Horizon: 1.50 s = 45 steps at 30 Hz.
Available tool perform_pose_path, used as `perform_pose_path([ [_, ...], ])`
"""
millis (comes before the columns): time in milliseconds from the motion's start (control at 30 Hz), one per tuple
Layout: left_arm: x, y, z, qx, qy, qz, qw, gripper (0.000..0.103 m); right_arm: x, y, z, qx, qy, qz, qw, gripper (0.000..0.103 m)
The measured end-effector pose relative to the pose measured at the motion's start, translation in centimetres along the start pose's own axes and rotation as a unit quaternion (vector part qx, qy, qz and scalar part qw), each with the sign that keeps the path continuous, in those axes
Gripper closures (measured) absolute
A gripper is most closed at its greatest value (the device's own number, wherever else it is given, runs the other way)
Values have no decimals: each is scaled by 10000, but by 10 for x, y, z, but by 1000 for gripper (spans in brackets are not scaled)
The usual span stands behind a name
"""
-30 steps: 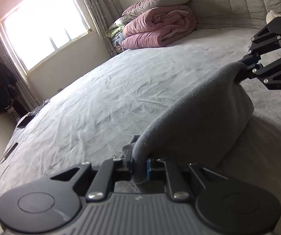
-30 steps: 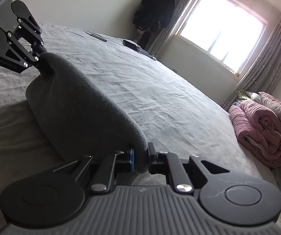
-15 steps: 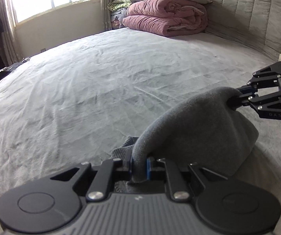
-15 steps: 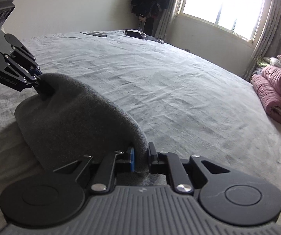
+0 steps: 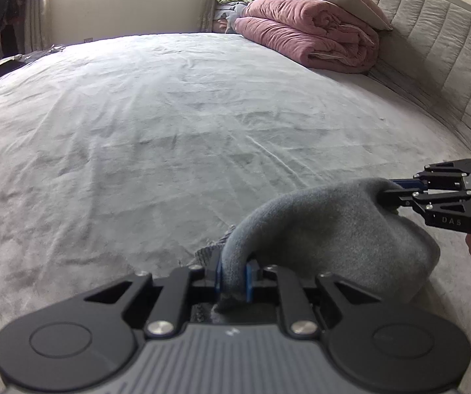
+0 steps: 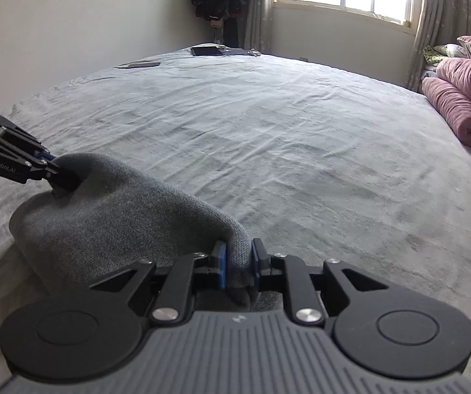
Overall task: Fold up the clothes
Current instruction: 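Lay the folded sweater down with both grippers and open them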
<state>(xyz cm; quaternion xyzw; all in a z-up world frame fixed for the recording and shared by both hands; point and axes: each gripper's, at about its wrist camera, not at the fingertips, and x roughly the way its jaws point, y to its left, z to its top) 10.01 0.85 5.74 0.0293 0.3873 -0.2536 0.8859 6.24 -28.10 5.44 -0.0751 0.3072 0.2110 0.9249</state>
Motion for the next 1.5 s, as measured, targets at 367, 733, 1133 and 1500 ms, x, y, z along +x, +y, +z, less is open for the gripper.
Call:
perform_pose_path([
  [367, 8, 26, -7, -1094, -79, -714, 9914, 83, 5, -27, -4, 1372, 63, 387, 9898, 79],
  [733, 14, 35, -12, -1588, -180, -949, 9826, 90, 9, -62, -19, 2810, 114, 1078, 9536, 59],
  [1133, -4, 33, -8, -1766, -480, -636, 9811, 92, -3, -54, -12, 2638, -329, 854, 9602, 87],
  [1500, 6, 41, -15, -2177, -362, -228, 9751, 87, 14, -48, -18, 2797, -282, 474, 9585, 86],
])
